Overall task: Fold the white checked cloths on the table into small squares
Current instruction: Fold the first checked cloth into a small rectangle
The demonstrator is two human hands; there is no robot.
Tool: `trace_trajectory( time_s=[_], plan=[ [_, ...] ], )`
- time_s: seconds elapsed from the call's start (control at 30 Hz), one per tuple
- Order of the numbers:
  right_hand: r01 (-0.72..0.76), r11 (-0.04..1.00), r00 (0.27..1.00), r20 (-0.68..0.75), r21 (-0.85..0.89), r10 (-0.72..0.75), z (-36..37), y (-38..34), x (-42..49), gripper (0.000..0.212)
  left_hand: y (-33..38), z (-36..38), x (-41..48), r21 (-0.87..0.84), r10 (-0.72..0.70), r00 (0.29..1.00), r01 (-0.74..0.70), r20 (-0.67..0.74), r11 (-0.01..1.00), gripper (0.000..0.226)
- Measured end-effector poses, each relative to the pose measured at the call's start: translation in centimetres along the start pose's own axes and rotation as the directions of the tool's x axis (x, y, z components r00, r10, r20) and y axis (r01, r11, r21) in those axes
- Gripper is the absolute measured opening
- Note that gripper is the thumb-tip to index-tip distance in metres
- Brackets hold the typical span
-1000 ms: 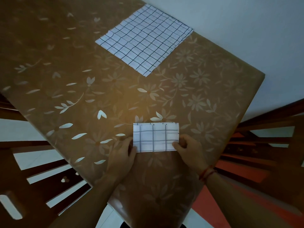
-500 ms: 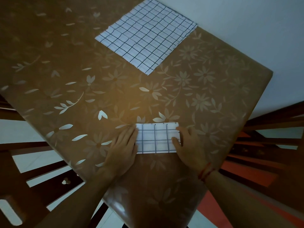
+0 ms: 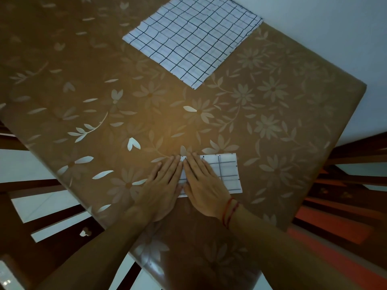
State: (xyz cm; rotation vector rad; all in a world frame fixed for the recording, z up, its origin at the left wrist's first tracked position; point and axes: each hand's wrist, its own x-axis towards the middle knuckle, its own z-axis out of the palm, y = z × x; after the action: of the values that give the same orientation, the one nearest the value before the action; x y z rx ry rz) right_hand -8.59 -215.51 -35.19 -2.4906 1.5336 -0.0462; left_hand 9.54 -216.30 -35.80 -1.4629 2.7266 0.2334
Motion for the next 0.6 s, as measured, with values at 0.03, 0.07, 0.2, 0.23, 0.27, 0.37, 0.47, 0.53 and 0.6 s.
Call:
trace_trajectory(
  time_s=[0.03, 0.07, 0.2, 0.23, 0.27, 0.37, 0.47, 0.53, 0.6],
  plan=[
    [0.003, 1.0, 1.0, 0.012, -0.004, -0.003, 0.2, 0.1, -0.1, 0.06, -0.1, 0.0, 0.0, 0.003, 0.005, 1.0, -0.005, 0.002, 1.0, 0.057],
    [0.009, 1.0, 1.0, 0.026, -0.012, -0.008, 0.4, 0.3, -0.1, 0.06, -0.1, 0.0, 0.0, 0.007, 0.012, 1.0, -0.012, 0.006, 1.0, 0.058],
    [0.005, 0.999, 0.998, 0.061, -0.049, -0.002, 0.4, 0.7, -0.2, 0.065, -0.3, 0.0, 0.0, 0.0, 0.031, 0.999, -0.031, 0.035, 1.0, 0.061],
    [0.0, 0.999, 0.998, 0.065, -0.054, 0.004, 0.3, 0.9, -0.4, 0.067, -0.4, 0.0, 0.0, 0.002, 0.03, 0.999, -0.03, 0.038, 1.0, 0.062],
    [-0.003, 0.998, 0.998, 0.068, -0.055, 0.007, 0.2, 1.1, -0.7, 0.07, -0.3, -0.1, 0.0, 0.003, 0.028, 0.999, -0.028, 0.04, 1.0, 0.062],
    [-0.017, 0.998, 0.996, 0.091, -0.065, 0.023, 0.0, 2.4, -1.9, 0.072, -0.3, -0.3, 0.0, -0.013, 0.023, 0.999, -0.023, 0.048, 1.0, 0.062],
    [-0.05, 0.996, 0.99, 0.131, -0.079, 0.06, -0.6, 4.3, -3.4, 0.073, -0.1, -0.5, 0.0, 0.0, 0.02, 0.999, -0.02, 0.048, 1.0, 0.062],
    [-0.074, 0.993, 0.985, 0.152, -0.089, 0.087, -1.0, 5.9, -4.8, 0.073, 0.0, -0.5, 0.0, 0.009, 0.015, 0.999, -0.015, 0.041, 1.0, 0.062],
    [-0.097, 0.989, 0.978, 0.174, -0.112, 0.115, -1.4, 7.7, -6.4, 0.072, 0.0, -0.5, 0.0, 0.016, 0.016, 0.999, -0.017, 0.044, 1.0, 0.062]
  ],
)
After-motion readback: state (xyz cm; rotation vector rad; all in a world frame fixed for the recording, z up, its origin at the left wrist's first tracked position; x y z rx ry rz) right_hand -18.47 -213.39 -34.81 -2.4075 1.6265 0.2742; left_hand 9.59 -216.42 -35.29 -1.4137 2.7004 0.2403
